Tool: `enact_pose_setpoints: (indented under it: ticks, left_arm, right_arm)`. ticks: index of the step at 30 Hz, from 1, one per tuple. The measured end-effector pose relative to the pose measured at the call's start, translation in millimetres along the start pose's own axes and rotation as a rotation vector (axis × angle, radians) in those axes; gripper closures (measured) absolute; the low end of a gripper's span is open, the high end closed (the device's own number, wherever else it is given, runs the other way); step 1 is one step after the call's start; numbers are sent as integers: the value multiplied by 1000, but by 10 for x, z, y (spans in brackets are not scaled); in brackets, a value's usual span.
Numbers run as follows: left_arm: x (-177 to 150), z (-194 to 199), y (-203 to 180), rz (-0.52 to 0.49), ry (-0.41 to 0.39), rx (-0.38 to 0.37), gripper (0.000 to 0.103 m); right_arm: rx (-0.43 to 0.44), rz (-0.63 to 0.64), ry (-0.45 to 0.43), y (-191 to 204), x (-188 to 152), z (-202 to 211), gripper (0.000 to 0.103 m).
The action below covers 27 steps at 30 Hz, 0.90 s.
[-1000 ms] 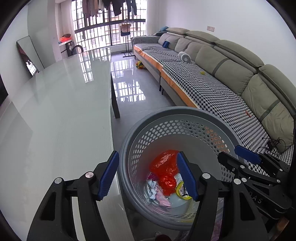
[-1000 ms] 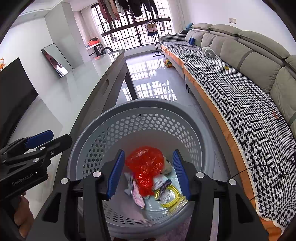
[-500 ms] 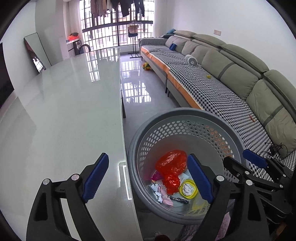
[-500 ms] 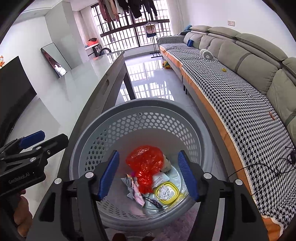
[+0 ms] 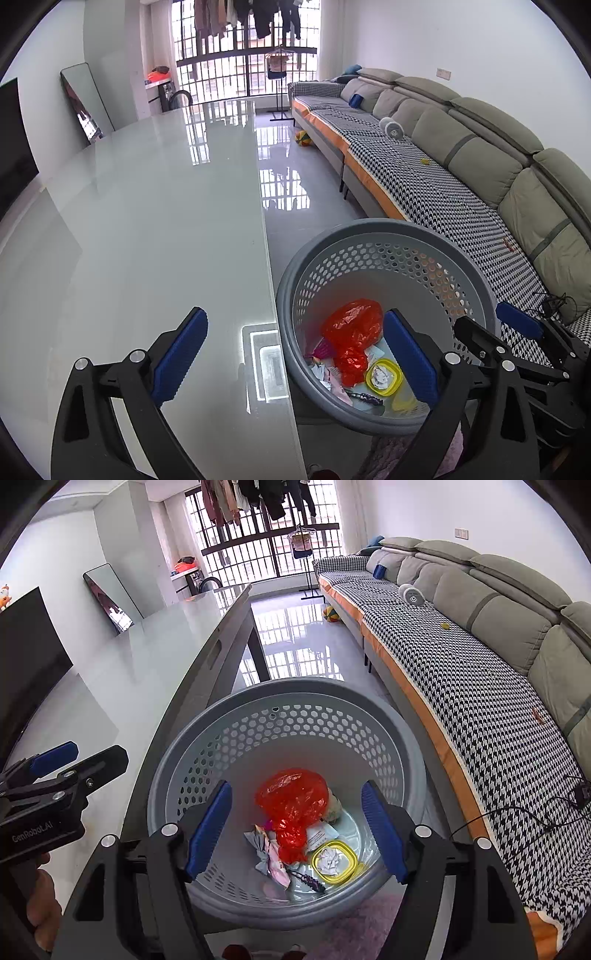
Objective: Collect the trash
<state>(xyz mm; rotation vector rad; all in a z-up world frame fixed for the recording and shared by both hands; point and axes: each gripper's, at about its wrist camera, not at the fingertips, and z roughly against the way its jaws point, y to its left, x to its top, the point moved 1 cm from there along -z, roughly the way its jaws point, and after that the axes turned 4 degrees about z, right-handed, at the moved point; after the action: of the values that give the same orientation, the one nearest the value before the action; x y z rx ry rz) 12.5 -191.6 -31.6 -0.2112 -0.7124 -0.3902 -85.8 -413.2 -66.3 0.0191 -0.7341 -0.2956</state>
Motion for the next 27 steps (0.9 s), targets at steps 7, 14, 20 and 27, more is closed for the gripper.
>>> enact_pose_setpoints:
  ticks: [7,14,20,27]
  left_arm:
    - [6,23,-9,-2,-3,6,8]
    - [2,37,-8,-9,-4,9,7]
    - [-1,45,-43,-17,-5,15,7]
    - [13,37,-113,-31,-5,23,7]
  right_arm:
    - [-8,-4,-8,16,5,52,33]
    - [-13,-14,-11,1,-15,67,33]
    - [-14,-18,-11,-7,-23,67,33]
    - [-9,-30,-13,-61,-34,60,33]
